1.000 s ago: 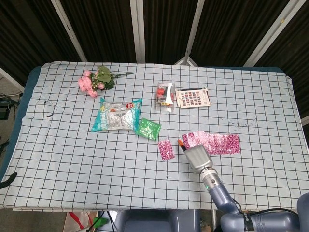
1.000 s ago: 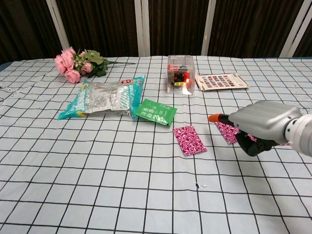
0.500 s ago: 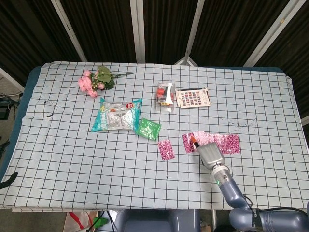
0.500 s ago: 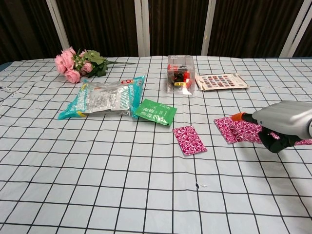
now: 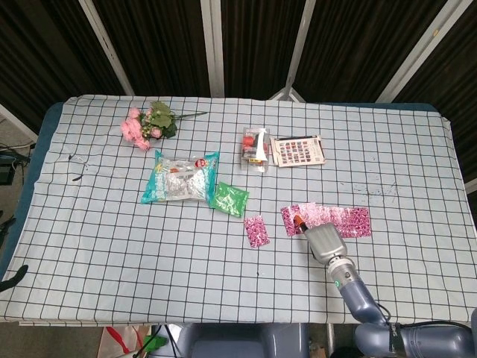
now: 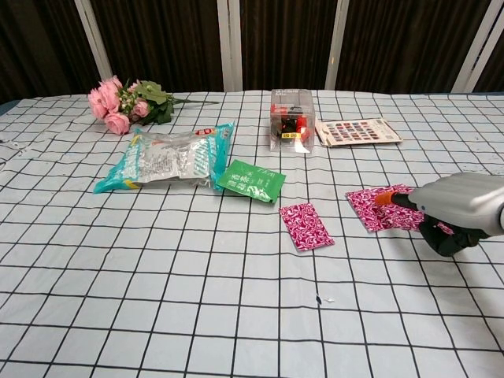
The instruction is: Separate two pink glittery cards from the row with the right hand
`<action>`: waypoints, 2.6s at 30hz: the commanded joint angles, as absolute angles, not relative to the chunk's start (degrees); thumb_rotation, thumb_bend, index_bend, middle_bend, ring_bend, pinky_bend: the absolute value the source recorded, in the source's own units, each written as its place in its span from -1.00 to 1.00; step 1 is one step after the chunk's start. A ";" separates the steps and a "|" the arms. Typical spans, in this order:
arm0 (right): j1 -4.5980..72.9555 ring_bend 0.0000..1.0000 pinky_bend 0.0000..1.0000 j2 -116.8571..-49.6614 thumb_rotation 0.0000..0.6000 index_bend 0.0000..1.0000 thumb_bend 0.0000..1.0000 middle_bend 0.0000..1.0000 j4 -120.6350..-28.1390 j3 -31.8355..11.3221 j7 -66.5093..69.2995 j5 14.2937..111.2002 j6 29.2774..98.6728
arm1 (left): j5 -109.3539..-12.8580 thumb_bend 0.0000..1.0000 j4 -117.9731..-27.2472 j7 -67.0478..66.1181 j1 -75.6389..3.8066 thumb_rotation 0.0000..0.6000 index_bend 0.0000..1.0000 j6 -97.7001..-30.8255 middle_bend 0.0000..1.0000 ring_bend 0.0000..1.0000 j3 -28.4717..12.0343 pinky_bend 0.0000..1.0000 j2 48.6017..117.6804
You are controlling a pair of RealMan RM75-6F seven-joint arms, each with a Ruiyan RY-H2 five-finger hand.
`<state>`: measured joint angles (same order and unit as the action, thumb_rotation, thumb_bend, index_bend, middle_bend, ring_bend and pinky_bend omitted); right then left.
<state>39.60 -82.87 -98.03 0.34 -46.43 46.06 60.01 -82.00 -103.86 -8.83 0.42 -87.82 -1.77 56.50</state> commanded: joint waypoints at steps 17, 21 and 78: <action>39.42 0.70 0.29 -84.07 1.00 -0.92 0.65 0.64 -97.83 1.82 -46.85 46.43 60.52 | -81.94 -0.31 -103.84 -8.56 0.41 1.00 -0.71 -87.80 -1.00 -1.00 -1.79 -0.82 56.36; 38.72 0.70 0.29 -83.48 1.00 -0.92 0.65 0.64 -99.23 2.73 -46.45 47.70 61.32 | -81.92 -0.31 -103.85 -8.53 0.35 1.00 -0.71 -87.67 -1.00 -1.00 -1.78 -0.82 56.35; 17.57 -0.61 -0.55 -65.67 1.00 -1.00 0.04 -0.92 -102.63 3.88 -7.34 74.91 85.69 | -82.75 -0.31 -103.84 -7.61 0.38 1.00 -0.71 -87.65 -1.00 -1.00 -1.41 -0.82 56.19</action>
